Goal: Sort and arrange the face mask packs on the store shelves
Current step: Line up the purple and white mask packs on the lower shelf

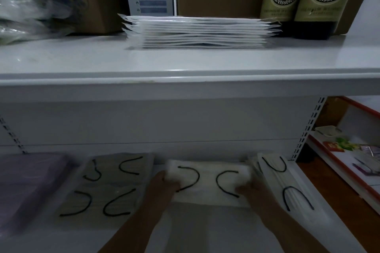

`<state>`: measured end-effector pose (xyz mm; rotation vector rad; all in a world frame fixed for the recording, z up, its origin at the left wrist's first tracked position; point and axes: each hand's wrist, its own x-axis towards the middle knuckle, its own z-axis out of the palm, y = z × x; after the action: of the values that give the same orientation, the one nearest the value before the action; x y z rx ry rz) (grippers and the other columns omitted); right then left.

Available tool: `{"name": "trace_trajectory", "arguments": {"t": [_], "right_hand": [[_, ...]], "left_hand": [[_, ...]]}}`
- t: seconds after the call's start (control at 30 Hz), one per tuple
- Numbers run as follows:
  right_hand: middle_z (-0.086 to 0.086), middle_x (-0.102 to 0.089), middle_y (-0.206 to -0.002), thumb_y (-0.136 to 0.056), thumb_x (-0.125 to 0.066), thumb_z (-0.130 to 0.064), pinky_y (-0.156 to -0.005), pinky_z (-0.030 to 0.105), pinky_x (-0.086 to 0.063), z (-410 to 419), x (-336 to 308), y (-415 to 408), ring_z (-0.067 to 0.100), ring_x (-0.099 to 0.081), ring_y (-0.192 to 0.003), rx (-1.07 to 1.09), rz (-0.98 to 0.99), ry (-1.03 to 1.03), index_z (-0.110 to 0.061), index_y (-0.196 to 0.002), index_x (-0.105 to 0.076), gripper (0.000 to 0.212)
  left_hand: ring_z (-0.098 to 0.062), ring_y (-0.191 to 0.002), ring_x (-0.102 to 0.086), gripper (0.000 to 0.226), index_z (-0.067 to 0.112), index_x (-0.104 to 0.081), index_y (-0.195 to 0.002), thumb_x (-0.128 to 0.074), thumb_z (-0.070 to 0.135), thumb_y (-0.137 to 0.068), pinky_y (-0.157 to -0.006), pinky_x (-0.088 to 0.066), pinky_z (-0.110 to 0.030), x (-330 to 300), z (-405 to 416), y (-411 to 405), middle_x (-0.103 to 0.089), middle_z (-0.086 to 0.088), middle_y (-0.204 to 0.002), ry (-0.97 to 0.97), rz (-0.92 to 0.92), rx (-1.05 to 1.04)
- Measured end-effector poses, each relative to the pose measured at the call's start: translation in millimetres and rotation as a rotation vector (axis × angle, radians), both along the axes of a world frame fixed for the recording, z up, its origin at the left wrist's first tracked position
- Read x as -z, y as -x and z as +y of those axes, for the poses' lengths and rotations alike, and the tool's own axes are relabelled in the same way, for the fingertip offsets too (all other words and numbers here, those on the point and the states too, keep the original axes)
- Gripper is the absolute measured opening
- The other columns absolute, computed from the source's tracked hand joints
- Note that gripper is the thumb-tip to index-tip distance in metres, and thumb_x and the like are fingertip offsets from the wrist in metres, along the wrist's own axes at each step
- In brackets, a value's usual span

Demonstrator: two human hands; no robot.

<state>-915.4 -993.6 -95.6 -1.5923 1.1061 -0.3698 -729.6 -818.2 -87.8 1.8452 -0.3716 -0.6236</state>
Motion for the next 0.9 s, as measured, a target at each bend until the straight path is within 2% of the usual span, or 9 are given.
{"name": "trace_trajectory", "arguments": {"t": [0.1, 0.23, 0.3, 0.37, 0.43, 0.53, 0.63, 0.73, 0.9], "right_hand": [[0.026, -0.059, -0.105, -0.078, -0.071, -0.013, -0.067, 0.039, -0.049, -10, -10, -20, 0.037, -0.06, -0.091, 0.036, 0.082, 0.1, 0.006, -0.106, -0.06, 0.035], [0.006, -0.058, -0.093, -0.077, -0.073, -0.019, -0.077, 0.045, -0.056, -12, -21, -40, 0.024, -0.06, -0.084, 0.071, 0.142, 0.199, -0.011, -0.102, -0.064, 0.028], [0.007, -0.063, -0.093, -0.079, -0.071, -0.024, -0.075, 0.038, -0.055, -13, -23, -45, 0.021, -0.059, -0.08, 0.038, 0.195, 0.284, -0.009, -0.104, -0.065, 0.029], [0.015, -0.063, -0.112, -0.086, -0.065, -0.026, -0.08, 0.033, -0.05, -14, -26, -46, 0.027, -0.06, -0.095, -0.055, 0.247, 0.332, -0.006, -0.117, -0.06, 0.036], [0.015, -0.056, -0.129, -0.092, -0.059, -0.032, -0.092, 0.03, -0.043, -15, -26, -44, 0.028, -0.054, -0.117, -0.117, 0.263, 0.361, -0.009, -0.133, -0.048, 0.048], [0.011, -0.032, -0.153, -0.095, -0.044, -0.051, -0.109, 0.03, -0.029, -18, -21, -38, 0.022, -0.032, -0.14, -0.192, 0.436, 0.658, -0.012, -0.149, -0.025, 0.069], [0.011, -0.006, -0.16, -0.093, -0.029, -0.063, -0.115, 0.034, -0.022, -9, -21, -29, 0.022, -0.016, -0.147, -0.32, 0.529, 0.972, -0.014, -0.153, -0.009, 0.08], [0.017, -0.043, -0.145, -0.08, -0.036, -0.068, -0.103, 0.042, -0.041, 1, -21, -26, 0.029, -0.047, -0.131, -0.506, 0.538, 1.305, -0.011, -0.137, -0.051, 0.083], [0.015, -0.059, -0.131, -0.071, -0.051, -0.067, -0.085, 0.048, -0.054, -8, -15, -34, 0.031, -0.06, -0.116, -0.685, 0.591, 1.395, -0.016, -0.124, -0.064, 0.075]], "left_hand": [[-0.028, -0.083, -0.06, 0.03, -0.001, -0.06, -0.113, -0.064, 0.004, -0.083, -0.053, -0.043, -0.023, -6, -16, -6, -0.061, -0.018, -0.104, -0.006, 0.105, -0.068], [-0.027, -0.075, -0.059, 0.022, -0.001, -0.06, -0.108, -0.06, 0.007, -0.088, -0.054, -0.044, -0.026, -11, -30, -11, -0.06, -0.016, -0.092, -0.046, 0.135, -0.104], [-0.022, -0.068, -0.054, 0.012, 0.004, -0.056, -0.1, -0.058, 0.011, -0.09, -0.05, -0.043, -0.027, -12, -34, -14, -0.054, -0.01, -0.084, -0.07, 0.149, -0.131], [-0.02, -0.07, -0.053, 0.01, 0.01, -0.052, -0.097, -0.058, 0.016, -0.091, -0.053, -0.047, -0.03, -13, -36, -18, -0.051, -0.007, -0.087, -0.069, 0.119, -0.159], [-0.023, -0.086, -0.057, 0.036, 0.01, -0.049, -0.123, -0.06, 0.025, -0.092, -0.062, -0.047, -0.028, -12, -36, -19, -0.054, -0.009, -0.107, -0.077, 0.092, -0.139], [-0.025, -0.138, -0.036, 0.086, 0.008, -0.019, -0.152, -0.063, 0.045, -0.088, -0.108, -0.034, -0.031, 3, -29, -18, -0.029, -0.01, -0.155, -0.223, -0.201, -0.076], [-0.026, -0.149, -0.002, 0.106, 0.008, 0.002, -0.153, -0.052, 0.066, -0.083, -0.119, -0.009, -0.034, 11, -20, -6, 0.006, -0.01, -0.16, -0.425, -0.795, 0.173], [-0.034, -0.131, -0.047, 0.111, 0.0, -0.048, -0.137, -0.069, 0.073, -0.056, -0.1, -0.044, -0.046, 10, -25, 0, -0.044, -0.02, -0.144, -0.471, -1.278, 0.44], [-0.025, -0.112, -0.065, 0.11, 0.012, -0.067, -0.122, -0.072, 0.081, -0.037, -0.084, -0.057, -0.041, 2, -37, -13, -0.066, -0.011, -0.123, -0.562, -1.387, 0.636]]}}
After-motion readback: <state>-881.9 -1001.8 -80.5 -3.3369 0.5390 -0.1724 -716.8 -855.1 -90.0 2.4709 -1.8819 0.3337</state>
